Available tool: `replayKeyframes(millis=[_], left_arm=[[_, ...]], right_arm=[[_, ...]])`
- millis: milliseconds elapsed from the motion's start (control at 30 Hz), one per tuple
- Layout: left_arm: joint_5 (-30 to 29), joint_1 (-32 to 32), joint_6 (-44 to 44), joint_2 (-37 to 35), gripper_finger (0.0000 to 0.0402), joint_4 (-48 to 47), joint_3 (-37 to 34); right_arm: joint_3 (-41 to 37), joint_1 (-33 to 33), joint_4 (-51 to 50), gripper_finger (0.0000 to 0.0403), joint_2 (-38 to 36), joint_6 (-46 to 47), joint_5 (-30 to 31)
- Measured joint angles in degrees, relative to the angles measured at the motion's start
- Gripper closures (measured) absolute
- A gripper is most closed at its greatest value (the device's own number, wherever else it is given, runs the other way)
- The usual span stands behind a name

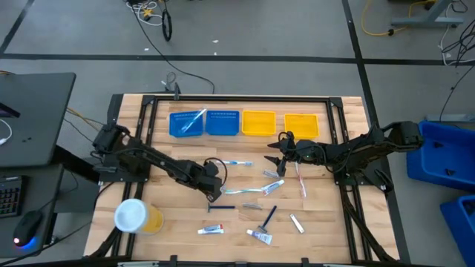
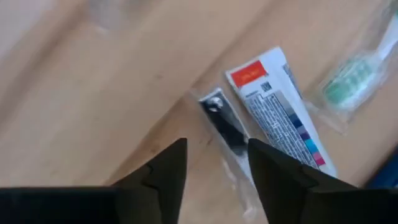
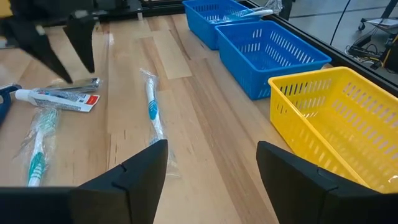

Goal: Pick & Place Travel size toiletries
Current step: Put the silver nail cutter into the right blue bin

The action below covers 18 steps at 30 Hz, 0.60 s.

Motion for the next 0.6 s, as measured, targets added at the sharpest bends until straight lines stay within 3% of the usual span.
replayKeyframes(millis=[233,600], left_arm=[[1.7,0.0,1.3,3.0,0.0209,1.9,0.2],[2.6,1.3,2.0,2.6,0.0349,-1.0,0.2]], right_arm=[[0.0,0.0,0.0,0.0162,0.0,0.0,0.0],[0.0,0.0,0.0,0.0164,0.0,0.0,0.0]])
